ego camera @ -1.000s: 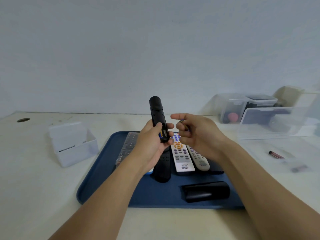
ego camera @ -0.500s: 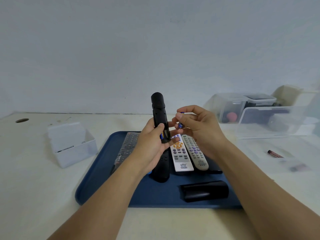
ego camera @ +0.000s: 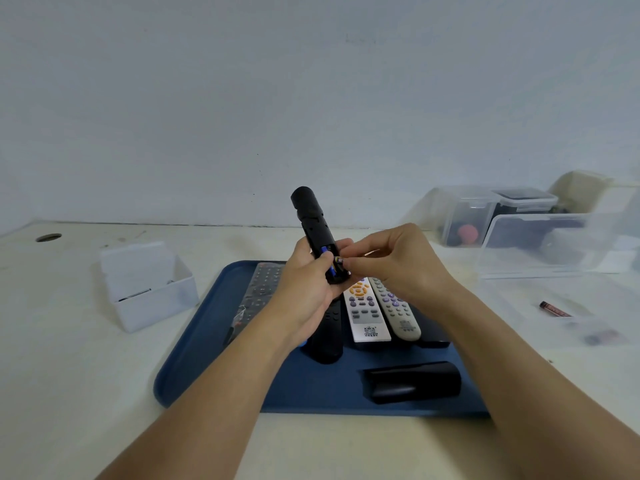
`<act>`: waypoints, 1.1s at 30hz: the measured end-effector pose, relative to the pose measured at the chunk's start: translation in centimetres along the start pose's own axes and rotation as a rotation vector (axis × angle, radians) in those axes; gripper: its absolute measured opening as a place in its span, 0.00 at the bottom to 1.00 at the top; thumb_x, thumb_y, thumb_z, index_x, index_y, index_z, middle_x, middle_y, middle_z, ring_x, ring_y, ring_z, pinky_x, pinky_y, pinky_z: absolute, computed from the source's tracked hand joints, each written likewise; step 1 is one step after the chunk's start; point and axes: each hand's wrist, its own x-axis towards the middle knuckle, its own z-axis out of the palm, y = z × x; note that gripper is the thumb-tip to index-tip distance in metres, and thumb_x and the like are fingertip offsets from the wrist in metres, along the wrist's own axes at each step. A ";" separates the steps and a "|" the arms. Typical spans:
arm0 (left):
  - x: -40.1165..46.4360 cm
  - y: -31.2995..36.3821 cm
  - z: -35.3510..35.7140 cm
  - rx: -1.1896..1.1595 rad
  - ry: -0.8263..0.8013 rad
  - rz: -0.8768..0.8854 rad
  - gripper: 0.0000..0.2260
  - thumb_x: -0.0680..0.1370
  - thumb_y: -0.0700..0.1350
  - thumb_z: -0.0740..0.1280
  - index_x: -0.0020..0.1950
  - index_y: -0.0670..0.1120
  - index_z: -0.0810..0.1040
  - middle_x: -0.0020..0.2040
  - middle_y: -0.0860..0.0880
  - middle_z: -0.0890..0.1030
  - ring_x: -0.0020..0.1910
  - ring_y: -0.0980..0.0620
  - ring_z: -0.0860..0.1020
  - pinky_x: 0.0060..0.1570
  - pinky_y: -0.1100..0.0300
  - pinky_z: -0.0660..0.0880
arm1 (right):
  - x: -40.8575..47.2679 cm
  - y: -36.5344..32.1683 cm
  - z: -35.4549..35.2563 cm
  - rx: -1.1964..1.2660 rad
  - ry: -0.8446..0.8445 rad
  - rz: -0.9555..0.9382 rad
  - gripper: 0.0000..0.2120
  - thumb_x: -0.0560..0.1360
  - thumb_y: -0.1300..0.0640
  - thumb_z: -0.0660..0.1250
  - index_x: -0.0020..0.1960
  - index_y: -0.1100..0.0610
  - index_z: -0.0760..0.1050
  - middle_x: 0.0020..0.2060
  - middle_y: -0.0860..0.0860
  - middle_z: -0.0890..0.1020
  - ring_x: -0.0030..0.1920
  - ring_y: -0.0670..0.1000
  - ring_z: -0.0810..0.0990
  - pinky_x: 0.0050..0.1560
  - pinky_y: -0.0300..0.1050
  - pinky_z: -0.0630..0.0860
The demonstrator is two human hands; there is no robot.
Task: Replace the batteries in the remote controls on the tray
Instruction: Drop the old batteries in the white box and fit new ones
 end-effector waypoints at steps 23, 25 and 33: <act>-0.1 -0.2 -0.4 -0.035 -0.027 -0.032 0.16 0.84 0.32 0.54 0.70 0.41 0.71 0.60 0.37 0.81 0.55 0.42 0.85 0.55 0.48 0.81 | 0.4 1.1 0.8 -0.051 -0.056 -0.059 0.15 0.66 0.64 0.81 0.52 0.57 0.86 0.37 0.52 0.84 0.37 0.46 0.79 0.44 0.39 0.77; -0.3 -0.1 -0.2 -0.048 -0.058 -0.034 0.16 0.85 0.32 0.54 0.70 0.41 0.71 0.61 0.37 0.80 0.54 0.44 0.85 0.58 0.47 0.81 | 0.4 1.3 0.6 -0.008 -0.038 -0.036 0.14 0.66 0.63 0.81 0.50 0.55 0.87 0.32 0.54 0.82 0.35 0.47 0.76 0.42 0.39 0.75; -0.9 0.0 0.3 -0.062 -0.157 -0.080 0.13 0.86 0.34 0.54 0.67 0.41 0.73 0.57 0.37 0.84 0.58 0.42 0.84 0.55 0.49 0.82 | 0.7 2.0 -0.4 0.136 -0.031 0.152 0.19 0.64 0.64 0.81 0.53 0.62 0.80 0.20 0.42 0.70 0.39 0.52 0.80 0.32 0.34 0.71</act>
